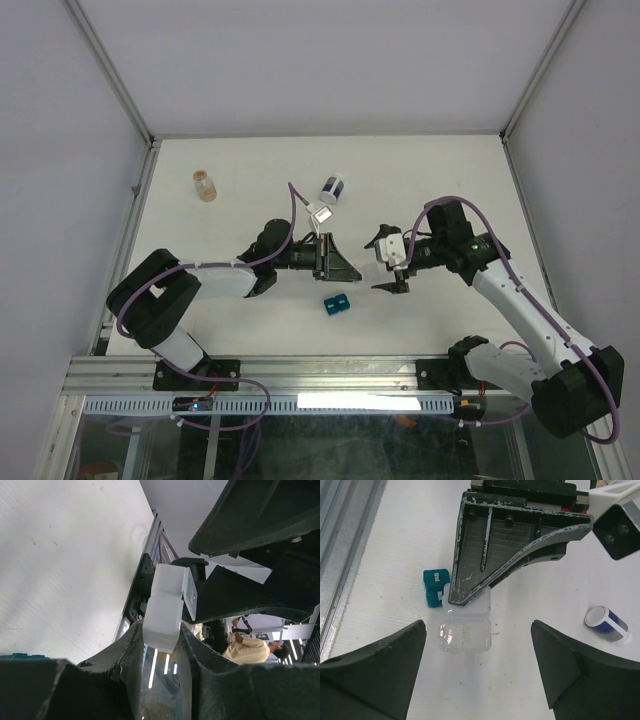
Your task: Sort the pills into containers
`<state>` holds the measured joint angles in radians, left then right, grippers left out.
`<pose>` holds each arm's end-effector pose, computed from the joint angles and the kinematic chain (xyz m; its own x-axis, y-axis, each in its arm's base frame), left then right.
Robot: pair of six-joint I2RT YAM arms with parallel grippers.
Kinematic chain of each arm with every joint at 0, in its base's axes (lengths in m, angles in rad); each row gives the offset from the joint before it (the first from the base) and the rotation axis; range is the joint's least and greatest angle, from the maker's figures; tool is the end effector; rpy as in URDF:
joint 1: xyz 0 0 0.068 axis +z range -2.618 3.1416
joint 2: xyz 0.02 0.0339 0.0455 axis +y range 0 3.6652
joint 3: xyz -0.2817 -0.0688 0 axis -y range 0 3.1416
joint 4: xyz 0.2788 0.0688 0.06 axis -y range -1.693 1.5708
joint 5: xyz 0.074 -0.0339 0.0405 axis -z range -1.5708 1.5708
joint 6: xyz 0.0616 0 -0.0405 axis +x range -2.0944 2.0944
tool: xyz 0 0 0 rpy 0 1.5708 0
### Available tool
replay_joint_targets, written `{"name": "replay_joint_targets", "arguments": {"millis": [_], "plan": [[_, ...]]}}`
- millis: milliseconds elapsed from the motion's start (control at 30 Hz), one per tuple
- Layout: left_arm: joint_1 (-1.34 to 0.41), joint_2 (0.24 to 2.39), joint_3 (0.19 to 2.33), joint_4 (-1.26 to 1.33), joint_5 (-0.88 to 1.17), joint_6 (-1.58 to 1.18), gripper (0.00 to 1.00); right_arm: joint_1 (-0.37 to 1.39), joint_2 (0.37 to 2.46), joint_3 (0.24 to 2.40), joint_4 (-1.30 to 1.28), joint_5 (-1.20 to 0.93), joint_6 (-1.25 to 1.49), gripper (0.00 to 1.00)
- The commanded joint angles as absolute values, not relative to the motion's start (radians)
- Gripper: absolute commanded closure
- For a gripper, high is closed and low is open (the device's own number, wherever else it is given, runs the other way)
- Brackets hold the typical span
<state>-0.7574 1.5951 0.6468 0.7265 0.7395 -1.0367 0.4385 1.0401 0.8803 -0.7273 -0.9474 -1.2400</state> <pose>0.2292 -0.2739 0.1773 -0.9294 0.0036 -0.3690 0.3640 0.1734 -0.9151 0.1885 0.1436 0.2861 0.4456 -0.4009 -0.8005 -0.8952 -0.2104 -0.3930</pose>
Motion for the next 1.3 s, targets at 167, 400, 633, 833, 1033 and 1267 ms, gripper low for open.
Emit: {"name": "replay_joint_targets", "arguments": {"millis": [167, 400, 633, 833, 1033, 1267], "plan": [[-0.754, 1.574, 0.671, 0.759, 0.777, -1.026, 1.00, 0.437, 1.005, 0.917, -0.609, -0.914, -1.066, 0.20], [-0.754, 1.578, 0.678, 0.714, 0.783, -0.986, 1.00, 0.398, 0.994, 0.938, -0.552, -0.891, -0.915, 0.29], [-0.754, 1.584, 0.685, 0.703, 0.800, -0.961, 1.00, 0.382, 1.019, 0.951, -0.489, -0.805, -0.761, 0.33], [-0.753, 1.608, 0.700, 0.696, 0.821, -0.928, 1.00, 0.383, 1.082, 0.970, -0.509, -0.757, -0.718, 0.38], [-0.755, 1.610, 0.714, 0.693, 0.834, -0.888, 1.00, 0.396, 1.119, 0.965, -0.515, -0.723, -0.711, 0.42], [-0.756, 1.632, 0.743, 0.654, 0.855, -0.822, 1.00, 0.410, 1.151, 0.967, -0.536, -0.699, -0.712, 0.44]]}}
